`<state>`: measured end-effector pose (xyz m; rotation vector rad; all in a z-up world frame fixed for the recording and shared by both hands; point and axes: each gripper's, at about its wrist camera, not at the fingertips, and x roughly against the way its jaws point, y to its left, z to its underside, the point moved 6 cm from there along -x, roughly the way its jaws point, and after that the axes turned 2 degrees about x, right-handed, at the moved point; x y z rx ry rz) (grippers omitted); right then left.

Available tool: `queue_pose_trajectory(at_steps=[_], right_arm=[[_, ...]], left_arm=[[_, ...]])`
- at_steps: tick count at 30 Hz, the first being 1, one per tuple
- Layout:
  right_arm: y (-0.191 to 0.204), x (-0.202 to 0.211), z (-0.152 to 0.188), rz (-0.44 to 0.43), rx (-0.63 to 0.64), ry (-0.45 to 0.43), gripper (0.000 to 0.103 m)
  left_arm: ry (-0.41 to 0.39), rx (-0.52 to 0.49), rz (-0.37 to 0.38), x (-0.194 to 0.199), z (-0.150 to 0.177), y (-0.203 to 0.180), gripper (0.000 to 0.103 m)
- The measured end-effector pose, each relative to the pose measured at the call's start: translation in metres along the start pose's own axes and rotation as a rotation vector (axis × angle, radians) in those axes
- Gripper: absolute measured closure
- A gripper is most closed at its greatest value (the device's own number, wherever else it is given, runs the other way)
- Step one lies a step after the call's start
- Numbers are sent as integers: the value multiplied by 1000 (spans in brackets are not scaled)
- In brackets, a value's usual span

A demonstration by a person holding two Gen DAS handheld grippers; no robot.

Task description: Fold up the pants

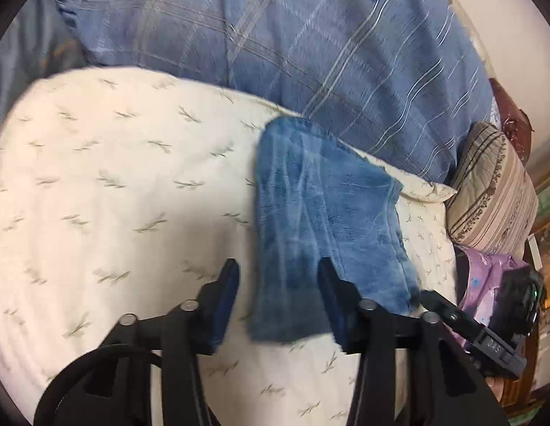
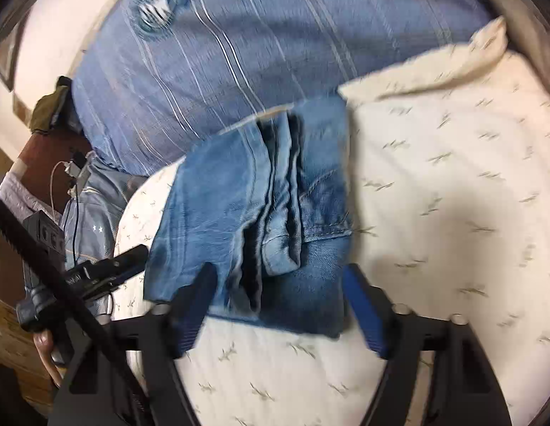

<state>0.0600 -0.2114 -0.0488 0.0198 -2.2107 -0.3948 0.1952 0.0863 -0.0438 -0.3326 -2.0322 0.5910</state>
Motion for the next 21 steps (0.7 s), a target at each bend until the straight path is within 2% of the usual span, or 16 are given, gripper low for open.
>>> queue_pose_trajectory(at_steps=[3, 6, 8, 10, 11, 12, 13, 14, 15, 16, 17, 19, 21], right_arm=[[-1, 16, 18, 71, 40, -31, 22], [6, 9, 30, 162, 96, -3, 22], [9, -2, 34, 203, 136, 31, 28], [7, -16, 35, 271, 154, 53, 40], [4, -20, 35, 279, 142, 58, 43], [-1, -25, 33, 273, 118, 69, 51], [-3, -28, 33, 270, 105, 74, 60], [-5, -29, 33, 273, 97, 71, 64], [-7, -29, 31, 278, 93, 63, 72], [-7, -28, 29, 276, 91, 52, 85], [-8, -23, 28, 281, 87, 30, 89], [-6, -15, 26, 267, 80, 2, 91], [-1, -10, 26, 257, 88, -21, 93]], left_arm=[[-31, 2, -94, 17, 25, 14, 52], [-20, -76, -181, 17, 51, 8, 52], [-15, -127, -214, 10, 61, -4, 53], [-19, -138, -243, -3, 62, -11, 54], [-20, -117, -246, -6, 60, -9, 57], [-23, -83, -239, -11, 59, -7, 62], [-27, -43, -214, -16, 56, -7, 70], [-25, -34, -192, -17, 57, -4, 77], [-25, -36, -170, -17, 56, -6, 81], [-33, -53, -157, -18, 56, -12, 87], [-53, -76, -165, -18, 55, -15, 91], [-119, -100, -183, -12, 52, -21, 100], [-197, -101, -141, 4, 53, -31, 101]])
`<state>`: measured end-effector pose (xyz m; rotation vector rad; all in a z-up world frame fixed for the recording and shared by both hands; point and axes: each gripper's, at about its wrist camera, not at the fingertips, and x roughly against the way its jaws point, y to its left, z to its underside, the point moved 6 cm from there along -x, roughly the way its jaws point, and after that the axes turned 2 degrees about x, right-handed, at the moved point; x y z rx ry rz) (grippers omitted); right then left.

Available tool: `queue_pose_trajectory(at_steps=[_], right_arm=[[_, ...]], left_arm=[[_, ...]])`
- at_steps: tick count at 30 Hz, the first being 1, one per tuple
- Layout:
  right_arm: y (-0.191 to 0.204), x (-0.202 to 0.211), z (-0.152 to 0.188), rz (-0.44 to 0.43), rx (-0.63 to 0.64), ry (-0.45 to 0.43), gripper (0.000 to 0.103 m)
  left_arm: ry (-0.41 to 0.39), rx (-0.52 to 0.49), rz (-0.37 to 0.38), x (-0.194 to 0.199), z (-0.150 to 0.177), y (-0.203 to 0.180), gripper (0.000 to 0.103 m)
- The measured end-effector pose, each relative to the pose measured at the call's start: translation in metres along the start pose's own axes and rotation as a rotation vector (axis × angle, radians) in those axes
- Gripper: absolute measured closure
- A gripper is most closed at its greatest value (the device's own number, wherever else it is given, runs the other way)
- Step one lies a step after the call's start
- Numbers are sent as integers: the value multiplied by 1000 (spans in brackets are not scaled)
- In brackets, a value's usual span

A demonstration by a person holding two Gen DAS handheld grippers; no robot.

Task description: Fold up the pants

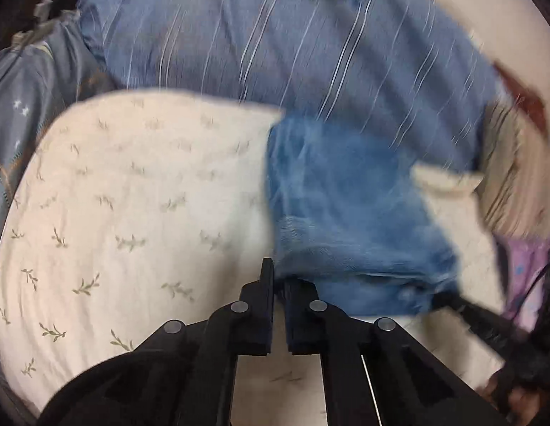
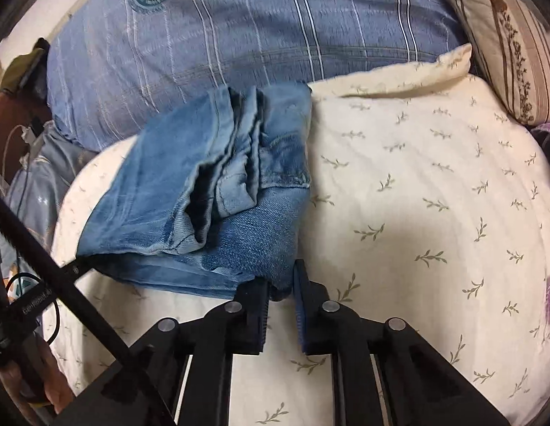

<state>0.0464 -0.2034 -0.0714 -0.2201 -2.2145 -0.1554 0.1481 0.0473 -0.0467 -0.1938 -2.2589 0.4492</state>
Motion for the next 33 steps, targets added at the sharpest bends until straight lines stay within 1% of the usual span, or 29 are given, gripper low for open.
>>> queue_pose_trajectory(at_steps=[1, 2, 3, 4, 5, 7, 9, 12, 13, 14, 15, 16, 17, 18, 19, 20, 21, 22, 23, 24, 25, 26, 27, 29, 30, 32, 33], right_arm=[[3, 5, -1, 3, 10, -16, 94], [6, 10, -1, 7, 21, -31, 94], [7, 11, -1, 17, 28, -34, 94], [6, 7, 1, 35, 29, -21, 94], [3, -4, 4, 40, 12, 18, 94], [-5, -17, 8, 29, -38, 70, 94], [-8, -14, 9, 3, -61, 65, 94], [-2, -14, 8, 24, -26, 59, 93], [0, -15, 10, 21, -22, 68, 87], [1, -16, 12, 7, -24, 83, 86], [1, -13, 12, -10, -36, 77, 85], [0, -8, 10, -29, -45, 69, 79], [-1, 0, 8, -65, -50, 57, 74], [-1, 9, 5, -104, -52, 41, 69], [-1, 17, 2, -133, -54, 19, 60], [-2, 29, 0, -162, -58, -19, 55], [-1, 36, -2, -178, -58, -43, 45], [-1, 44, -5, -204, -61, -76, 44], [1, 49, -9, -238, -70, -96, 44], [2, 48, -13, -270, -77, -96, 44], [6, 46, -18, -326, -86, -87, 44], [10, 41, -24, -361, -89, -75, 44], [14, 36, -30, -378, -87, -61, 46], [28, 22, -36, -391, -62, -16, 54], [32, 13, -37, -385, -59, 9, 62], [39, -2, -30, -335, -52, 62, 65], [40, -9, -26, -303, -43, 79, 79]], left_arm=[[-29, -35, -6, 7, -2, -7, 101], [-56, -72, -30, 10, -2, -11, 101], [-35, -99, -62, 2, 2, -12, 101], [10, -92, -71, -6, 8, -9, 101], [82, -32, -73, -19, 14, 2, 101], [154, 39, -74, -33, 18, 15, 101], [155, 56, -70, -32, 15, 18, 101], [149, 31, -59, -28, 17, 9, 100], [149, 20, -65, -28, 16, 11, 95], [155, 10, -64, -24, 16, 13, 89], [172, 4, -48, -21, 18, 11, 84], [180, 2, -30, -18, 15, 12, 75], [172, 0, -2, -11, 13, 12, 70], [153, -8, 20, -3, 9, 11, 68], [125, -24, 24, 6, 6, 10, 62], [98, -38, 12, 13, 3, 11, 57], [83, -43, 0, 16, 2, 13, 56], [85, -43, -8, 14, 1, 14, 56], [98, -38, -5, 12, 4, 14, 56], [116, -29, 1, 9, 6, 15, 57], [131, -19, 2, 5, 8, 15, 58], [133, -22, 1, 5, 9, 14, 58], [134, -30, -3, 2, 9, 12, 58], [123, -46, -13, 1, 10, 9, 59], [120, -51, -13, -1, 10, 8, 59], [123, -66, -27, -4, 12, 6, 61], [123, -68, -29, -5, 12, 6, 63]])
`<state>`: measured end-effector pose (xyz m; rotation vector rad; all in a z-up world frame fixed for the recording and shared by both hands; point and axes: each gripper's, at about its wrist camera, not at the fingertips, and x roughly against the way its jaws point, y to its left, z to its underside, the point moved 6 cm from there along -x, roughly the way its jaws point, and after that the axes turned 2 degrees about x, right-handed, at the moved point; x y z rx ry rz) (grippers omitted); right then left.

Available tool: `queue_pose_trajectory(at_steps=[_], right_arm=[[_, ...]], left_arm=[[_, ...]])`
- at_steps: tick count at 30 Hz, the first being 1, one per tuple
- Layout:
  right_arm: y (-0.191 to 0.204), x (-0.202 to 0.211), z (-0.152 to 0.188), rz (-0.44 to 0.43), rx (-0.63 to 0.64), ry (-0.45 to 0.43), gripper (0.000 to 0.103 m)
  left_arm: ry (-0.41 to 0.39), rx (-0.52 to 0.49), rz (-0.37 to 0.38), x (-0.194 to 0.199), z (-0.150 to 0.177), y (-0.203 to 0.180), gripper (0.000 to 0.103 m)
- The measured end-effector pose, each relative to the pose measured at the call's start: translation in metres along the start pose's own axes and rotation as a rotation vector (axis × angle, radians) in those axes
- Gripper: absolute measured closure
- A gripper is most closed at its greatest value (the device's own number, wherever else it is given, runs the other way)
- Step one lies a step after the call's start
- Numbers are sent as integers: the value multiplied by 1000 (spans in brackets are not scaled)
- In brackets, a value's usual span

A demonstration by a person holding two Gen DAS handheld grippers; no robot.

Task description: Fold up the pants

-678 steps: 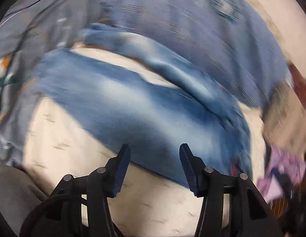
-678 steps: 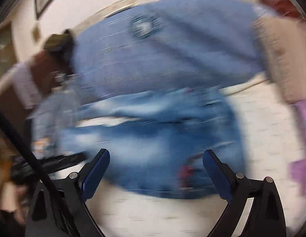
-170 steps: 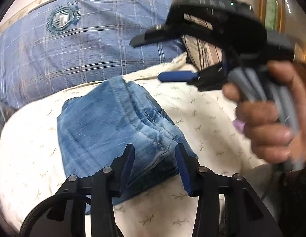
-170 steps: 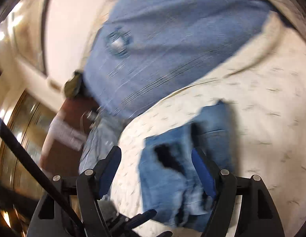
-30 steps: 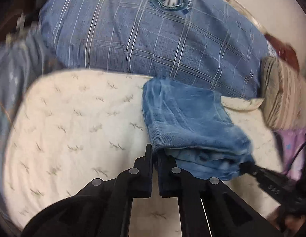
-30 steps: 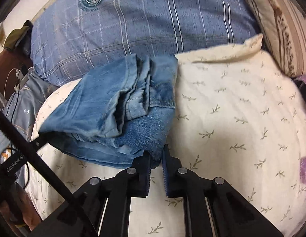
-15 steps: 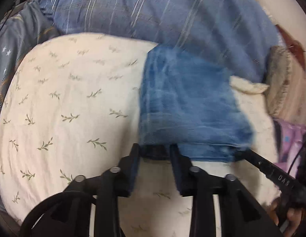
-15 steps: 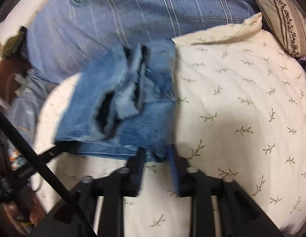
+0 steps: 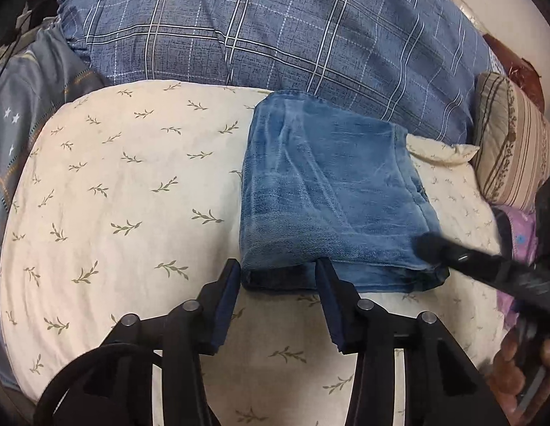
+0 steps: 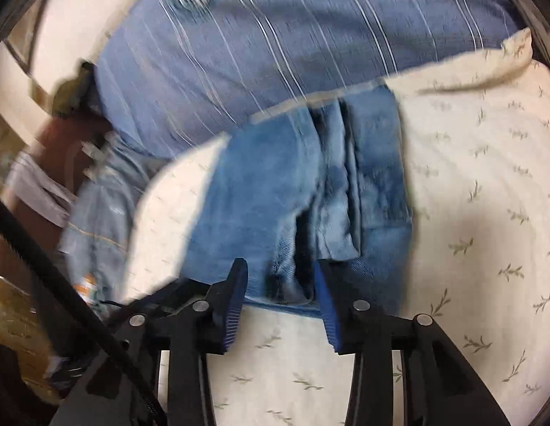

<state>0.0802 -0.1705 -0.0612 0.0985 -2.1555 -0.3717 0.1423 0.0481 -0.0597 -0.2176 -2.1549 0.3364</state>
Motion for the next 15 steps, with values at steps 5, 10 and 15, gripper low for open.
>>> queue_pose_trajectory(at_steps=[5, 10, 15], right_arm=[[4, 22, 7, 38, 27, -56, 98], [-13, -5, 18, 107, -5, 33, 97], [-2, 25, 8, 31, 16, -73, 90]], left_arm=[[4, 0, 15, -4, -1, 0, 76], [45, -20, -3, -13, 2, 0, 75], [34, -74, 148, 18, -6, -14, 50]])
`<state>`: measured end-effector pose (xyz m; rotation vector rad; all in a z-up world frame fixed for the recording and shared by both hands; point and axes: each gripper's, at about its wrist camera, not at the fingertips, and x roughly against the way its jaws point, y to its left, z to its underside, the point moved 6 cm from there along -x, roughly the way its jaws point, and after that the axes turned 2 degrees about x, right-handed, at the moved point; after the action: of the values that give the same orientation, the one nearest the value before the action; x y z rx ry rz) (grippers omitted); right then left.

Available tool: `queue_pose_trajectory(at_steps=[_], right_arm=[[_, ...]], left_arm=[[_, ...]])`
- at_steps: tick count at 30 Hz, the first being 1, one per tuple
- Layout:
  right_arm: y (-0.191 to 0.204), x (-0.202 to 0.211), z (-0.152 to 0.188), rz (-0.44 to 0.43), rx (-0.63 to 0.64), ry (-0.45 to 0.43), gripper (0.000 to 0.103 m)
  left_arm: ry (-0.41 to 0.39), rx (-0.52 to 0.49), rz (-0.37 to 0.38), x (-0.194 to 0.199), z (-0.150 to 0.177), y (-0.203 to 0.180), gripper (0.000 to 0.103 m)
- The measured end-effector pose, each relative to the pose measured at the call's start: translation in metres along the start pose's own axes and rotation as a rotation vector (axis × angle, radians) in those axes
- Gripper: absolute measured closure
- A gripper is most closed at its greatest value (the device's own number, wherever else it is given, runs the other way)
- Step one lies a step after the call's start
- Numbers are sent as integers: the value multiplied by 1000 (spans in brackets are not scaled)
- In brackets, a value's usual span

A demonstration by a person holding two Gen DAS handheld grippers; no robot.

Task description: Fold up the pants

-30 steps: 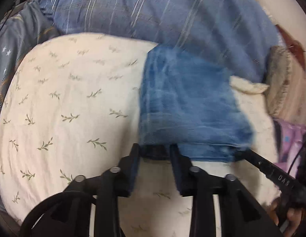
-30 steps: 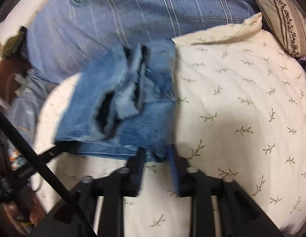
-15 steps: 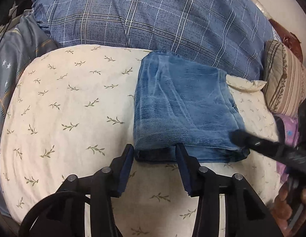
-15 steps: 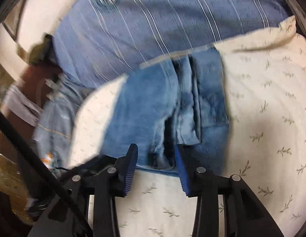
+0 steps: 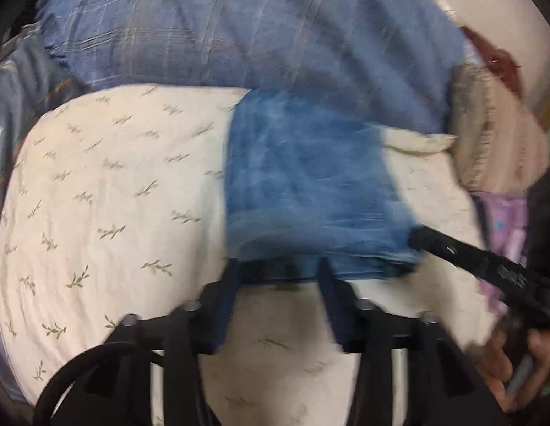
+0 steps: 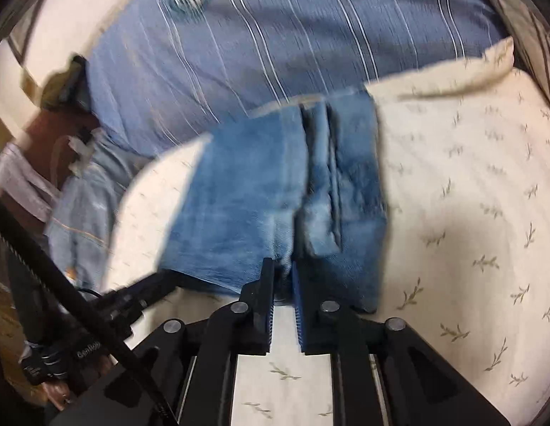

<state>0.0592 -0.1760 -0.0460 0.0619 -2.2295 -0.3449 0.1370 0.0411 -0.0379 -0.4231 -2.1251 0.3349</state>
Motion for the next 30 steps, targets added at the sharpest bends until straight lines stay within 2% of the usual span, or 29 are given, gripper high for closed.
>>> queue_pose_trajectory(at_steps=[2, 4, 6, 9, 12, 14, 15, 18, 20, 22, 24, 25, 26, 27, 29, 30], right_arm=[[0, 12, -5, -40, -7, -29, 74], [1, 25, -16, -76, -12, -68, 50], [4, 30, -32, -94, 1, -85, 42], [4, 14, -74, -69, 31, -39, 41], [-2, -10, -100, -48, 22, -10, 42], [-11, -26, -109, -47, 3, -19, 42], [-19, -34, -109, -69, -27, -38, 43], [-33, -51, -104, -101, -54, -40, 66], [-27, -57, -107, -120, 2, -34, 66], [-15, -59, -109, -116, 62, -34, 66], [-7, -68, -107, -35, 123, -23, 66], [-10, -79, -105, 62, 157, -3, 70], [-13, -85, -103, 99, 164, 3, 75], [-13, -88, -101, 96, 163, 11, 82], [-10, -83, -102, 86, 152, -3, 90], [-8, -77, -104, 74, 150, -11, 92]], left_arm=[[-24, -50, 35, 17, -5, -6, 48], [-61, -41, 63, 32, -16, -4, 45], [-77, 5, 95, 37, -33, 1, 42], [-85, 47, 3, 21, -83, 12, 42], [-62, 103, 22, -14, -126, 18, 41], [-41, 134, 24, -46, -141, 30, 43], [-23, 140, 25, -61, -143, 34, 45], [30, 212, 51, -103, -134, 51, 48], [96, 256, 77, -123, -134, 54, 52], [84, 257, 75, -129, -139, 56, 52], [84, 256, 81, -137, -141, 58, 52], [79, 262, 83, -139, -140, 59, 52], [79, 275, 88, -142, -140, 61, 53], [78, 289, 93, -140, -138, 63, 55], [65, 313, 115, -134, -136, 62, 79], [61, 312, 129, -131, -136, 60, 86]])
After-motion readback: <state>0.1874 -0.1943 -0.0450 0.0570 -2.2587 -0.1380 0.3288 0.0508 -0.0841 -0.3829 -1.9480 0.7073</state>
